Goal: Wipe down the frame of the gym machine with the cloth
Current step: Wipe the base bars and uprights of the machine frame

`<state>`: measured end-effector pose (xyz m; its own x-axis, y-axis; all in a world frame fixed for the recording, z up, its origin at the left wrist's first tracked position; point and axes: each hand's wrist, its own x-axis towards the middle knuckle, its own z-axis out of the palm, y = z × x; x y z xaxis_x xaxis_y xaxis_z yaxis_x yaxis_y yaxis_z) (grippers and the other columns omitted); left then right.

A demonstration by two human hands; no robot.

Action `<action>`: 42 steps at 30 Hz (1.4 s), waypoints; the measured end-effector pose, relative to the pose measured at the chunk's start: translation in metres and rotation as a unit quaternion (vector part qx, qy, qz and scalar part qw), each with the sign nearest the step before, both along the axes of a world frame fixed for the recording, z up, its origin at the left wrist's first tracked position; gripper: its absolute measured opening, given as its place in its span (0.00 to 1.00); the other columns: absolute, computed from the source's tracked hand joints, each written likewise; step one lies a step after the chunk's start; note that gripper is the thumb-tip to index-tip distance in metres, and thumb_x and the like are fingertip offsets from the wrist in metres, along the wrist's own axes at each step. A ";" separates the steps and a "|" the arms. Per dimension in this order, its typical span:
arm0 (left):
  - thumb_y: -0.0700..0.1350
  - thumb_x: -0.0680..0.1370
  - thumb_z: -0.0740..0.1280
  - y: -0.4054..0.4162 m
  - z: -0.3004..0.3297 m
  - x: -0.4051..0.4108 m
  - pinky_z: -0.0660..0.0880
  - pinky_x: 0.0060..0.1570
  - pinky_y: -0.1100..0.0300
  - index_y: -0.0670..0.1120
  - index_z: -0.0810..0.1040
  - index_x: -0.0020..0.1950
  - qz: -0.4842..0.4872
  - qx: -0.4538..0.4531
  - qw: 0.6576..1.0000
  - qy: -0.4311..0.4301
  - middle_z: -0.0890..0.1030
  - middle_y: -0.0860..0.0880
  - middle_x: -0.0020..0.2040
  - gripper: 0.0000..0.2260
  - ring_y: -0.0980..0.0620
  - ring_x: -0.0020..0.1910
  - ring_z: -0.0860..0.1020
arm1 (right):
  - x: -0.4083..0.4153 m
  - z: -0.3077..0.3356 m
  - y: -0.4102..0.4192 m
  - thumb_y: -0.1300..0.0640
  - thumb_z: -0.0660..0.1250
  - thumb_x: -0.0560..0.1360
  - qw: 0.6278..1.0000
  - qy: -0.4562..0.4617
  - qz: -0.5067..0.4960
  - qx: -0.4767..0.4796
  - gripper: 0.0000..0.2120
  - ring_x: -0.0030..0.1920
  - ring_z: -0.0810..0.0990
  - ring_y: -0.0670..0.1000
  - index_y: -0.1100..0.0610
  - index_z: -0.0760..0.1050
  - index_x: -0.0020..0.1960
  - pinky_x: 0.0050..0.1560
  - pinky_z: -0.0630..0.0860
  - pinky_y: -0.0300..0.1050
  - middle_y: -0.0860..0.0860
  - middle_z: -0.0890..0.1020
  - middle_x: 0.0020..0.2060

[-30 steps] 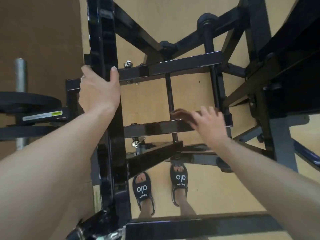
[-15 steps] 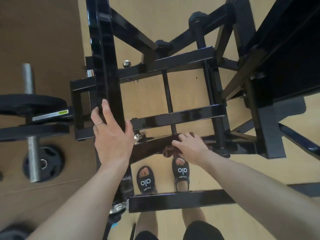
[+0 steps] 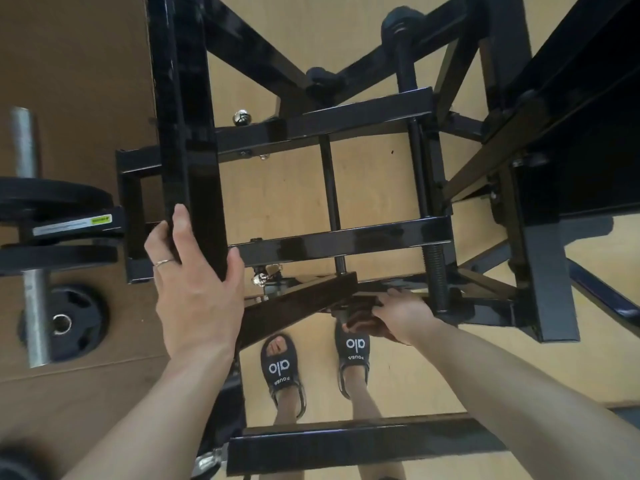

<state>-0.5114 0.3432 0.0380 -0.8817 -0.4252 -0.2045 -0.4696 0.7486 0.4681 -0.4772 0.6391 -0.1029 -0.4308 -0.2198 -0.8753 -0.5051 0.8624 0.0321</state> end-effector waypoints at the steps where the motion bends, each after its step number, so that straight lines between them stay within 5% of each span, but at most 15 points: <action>1: 0.51 0.80 0.69 0.001 0.001 0.001 0.81 0.51 0.39 0.55 0.54 0.80 -0.001 0.001 1.000 0.002 0.59 0.45 0.76 0.33 0.37 0.65 0.74 | 0.001 0.002 0.003 0.50 0.68 0.80 1.000 0.013 0.002 0.007 0.18 0.67 0.72 0.56 0.52 0.74 0.68 0.69 0.69 0.51 0.53 0.75 0.64; 8: 0.51 0.80 0.69 0.001 0.003 -0.001 0.81 0.50 0.43 0.55 0.54 0.80 0.004 0.009 1.000 -0.001 0.58 0.45 0.76 0.33 0.38 0.63 0.75 | -0.021 -0.005 0.002 0.51 0.68 0.80 0.981 0.123 -0.151 -0.027 0.23 0.64 0.72 0.57 0.52 0.68 0.73 0.66 0.73 0.52 0.55 0.74 0.64; 11: 0.51 0.80 0.69 0.000 0.000 0.000 0.81 0.49 0.42 0.55 0.54 0.80 0.005 0.008 1.000 0.003 0.59 0.46 0.75 0.33 0.38 0.62 0.75 | -0.032 -0.020 -0.009 0.50 0.62 0.83 0.974 0.065 -0.216 -0.023 0.17 0.59 0.76 0.56 0.50 0.70 0.71 0.59 0.79 0.52 0.53 0.76 0.58; 17: 0.51 0.80 0.69 0.000 -0.002 0.000 0.81 0.48 0.41 0.55 0.54 0.80 0.006 0.006 1.000 0.008 0.59 0.46 0.75 0.33 0.39 0.62 0.75 | -0.032 -0.023 -0.004 0.52 0.63 0.83 0.989 0.002 -0.146 0.023 0.12 0.58 0.76 0.55 0.49 0.73 0.66 0.57 0.79 0.51 0.53 0.76 0.56; 22: 0.51 0.80 0.69 0.001 0.000 0.000 0.81 0.49 0.42 0.55 0.54 0.80 0.003 0.012 1.000 0.011 0.59 0.46 0.75 0.33 0.39 0.64 0.74 | -0.047 -0.016 0.000 0.48 0.61 0.83 0.975 -0.010 -0.214 0.050 0.13 0.51 0.79 0.55 0.54 0.77 0.61 0.57 0.80 0.51 0.53 0.79 0.49; 27: 0.50 0.79 0.69 0.001 -0.002 0.001 0.81 0.49 0.41 0.54 0.54 0.80 0.002 0.008 1.000 0.013 0.60 0.44 0.74 0.34 0.39 0.63 0.74 | -0.032 -0.029 -0.017 0.51 0.62 0.83 0.980 0.002 -0.198 -0.012 0.12 0.50 0.79 0.55 0.52 0.73 0.65 0.54 0.82 0.52 0.53 0.78 0.52; 34: 0.50 0.80 0.69 0.000 -0.002 0.001 0.81 0.48 0.39 0.55 0.54 0.80 0.004 0.002 1.000 0.007 0.60 0.45 0.75 0.34 0.38 0.63 0.74 | -0.045 -0.019 -0.009 0.52 0.62 0.83 0.983 -0.052 -0.169 0.046 0.11 0.48 0.82 0.53 0.53 0.76 0.63 0.55 0.82 0.49 0.52 0.81 0.49; 38: 0.50 0.79 0.69 0.001 -0.001 0.000 0.81 0.48 0.38 0.54 0.54 0.80 0.004 0.001 1.000 0.002 0.60 0.44 0.75 0.34 0.38 0.62 0.75 | -0.061 -0.014 -0.007 0.48 0.65 0.81 0.950 -0.086 -0.298 0.037 0.12 0.39 0.79 0.47 0.55 0.77 0.58 0.42 0.79 0.37 0.49 0.81 0.43; 42: 0.49 0.79 0.70 0.001 -0.001 0.000 0.82 0.49 0.39 0.53 0.54 0.80 0.002 -0.001 1.000 0.007 0.60 0.44 0.74 0.35 0.39 0.62 0.74 | -0.048 -0.022 -0.018 0.46 0.60 0.84 0.972 0.006 -0.237 0.004 0.12 0.48 0.80 0.55 0.51 0.72 0.62 0.52 0.82 0.51 0.52 0.78 0.47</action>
